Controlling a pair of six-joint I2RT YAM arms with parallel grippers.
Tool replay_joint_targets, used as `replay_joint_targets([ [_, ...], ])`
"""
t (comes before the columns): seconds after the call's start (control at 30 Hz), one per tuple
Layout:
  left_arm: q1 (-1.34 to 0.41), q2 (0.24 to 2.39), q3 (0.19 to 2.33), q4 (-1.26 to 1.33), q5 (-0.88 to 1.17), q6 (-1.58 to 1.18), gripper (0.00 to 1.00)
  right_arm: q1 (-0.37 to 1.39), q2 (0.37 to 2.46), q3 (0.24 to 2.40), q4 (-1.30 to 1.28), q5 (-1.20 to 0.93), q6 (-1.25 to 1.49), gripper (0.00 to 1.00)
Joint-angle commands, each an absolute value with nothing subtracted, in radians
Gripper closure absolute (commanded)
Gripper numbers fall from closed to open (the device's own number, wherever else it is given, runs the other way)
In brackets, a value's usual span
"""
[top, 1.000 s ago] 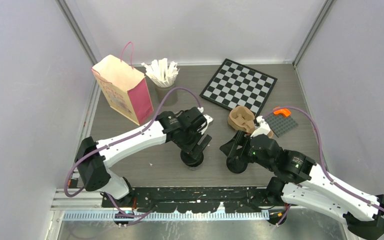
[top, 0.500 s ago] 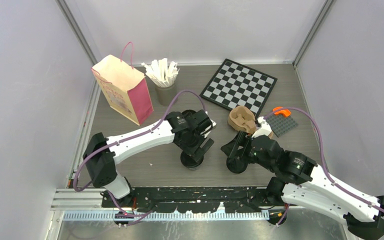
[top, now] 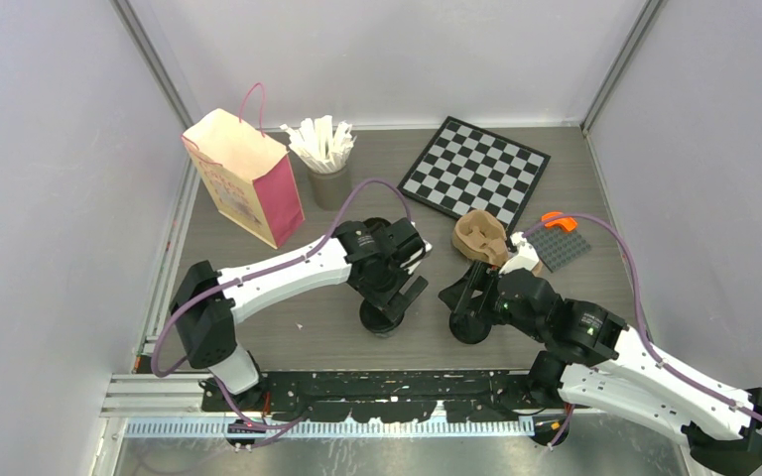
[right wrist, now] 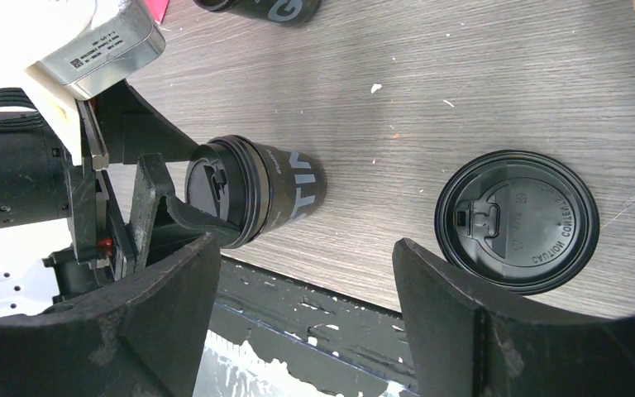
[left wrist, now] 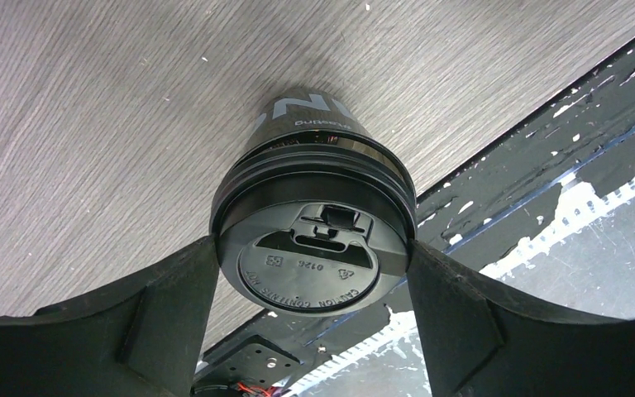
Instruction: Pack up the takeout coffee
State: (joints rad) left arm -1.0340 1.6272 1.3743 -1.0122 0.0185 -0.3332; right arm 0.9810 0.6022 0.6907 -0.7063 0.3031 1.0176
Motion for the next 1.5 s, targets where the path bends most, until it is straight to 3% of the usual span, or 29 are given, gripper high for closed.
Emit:
replay_joint_targets([
  [0.0, -1.039, 1.634, 1.413, -1.020, 0.008, -0.319, 0.14, 0.987, 0.603, 0.693, -0.681, 0.341, 1.019, 0.19],
  [0.27, -1.040, 1.620, 1.416, -0.994, 0.007, -0.306, 0.02, 0.987, 0.606, 0.687, -0.675, 0.337, 1.015, 0.19],
  [0.6, -1.024, 1.473, 1.396, -0.872, -0.041, -0.294, 0.00, 0.987, 0.695, 0.678, -0.599, 0.212, 0.930, 0.20],
  [0.97, -0.731, 1.081, 1.084, -0.729, 0.158, -0.370, 0.00, 0.989, 0.968, 0.772, -0.424, 0.071, 0.834, 0.24],
  [1.23, -0.662, 0.941, 0.817, -0.589, 0.378, -0.520, 0.12, 0.994, 1.188, 0.895, -0.425, 0.034, 0.770, 0.29],
  [1.47, -0.637, 0.933, 0.734, -0.522, 0.394, -0.557, 0.20, 0.997, 1.244, 0.914, -0.426, 0.028, 0.751, 0.34],
])
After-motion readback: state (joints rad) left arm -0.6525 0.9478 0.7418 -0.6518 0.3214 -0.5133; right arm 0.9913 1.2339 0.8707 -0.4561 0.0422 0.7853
